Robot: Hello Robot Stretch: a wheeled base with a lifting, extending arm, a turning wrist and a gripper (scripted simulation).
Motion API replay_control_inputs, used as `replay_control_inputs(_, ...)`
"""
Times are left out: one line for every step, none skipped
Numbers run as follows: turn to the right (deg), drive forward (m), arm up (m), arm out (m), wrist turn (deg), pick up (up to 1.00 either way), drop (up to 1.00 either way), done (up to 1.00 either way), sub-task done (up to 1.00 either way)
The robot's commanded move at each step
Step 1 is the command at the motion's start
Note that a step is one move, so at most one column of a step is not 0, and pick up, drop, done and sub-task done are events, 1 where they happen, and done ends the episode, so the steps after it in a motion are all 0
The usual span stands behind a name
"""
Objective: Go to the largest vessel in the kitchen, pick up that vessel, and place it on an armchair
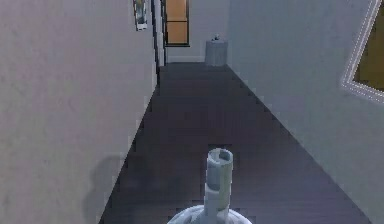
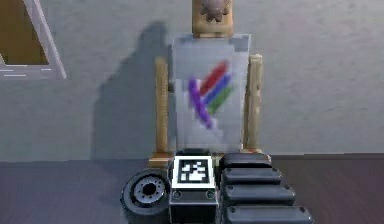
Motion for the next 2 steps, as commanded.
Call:
replay_control_inputs(-3.0, 0.00, 0.00, 0.00, 0.0, 0.00, 0.00, 0.00, 0.00)
replay_control_inputs(0.0, 1.00, 0.00, 0.00, 0.0, 0.00, 0.00, 0.00, 0.00)
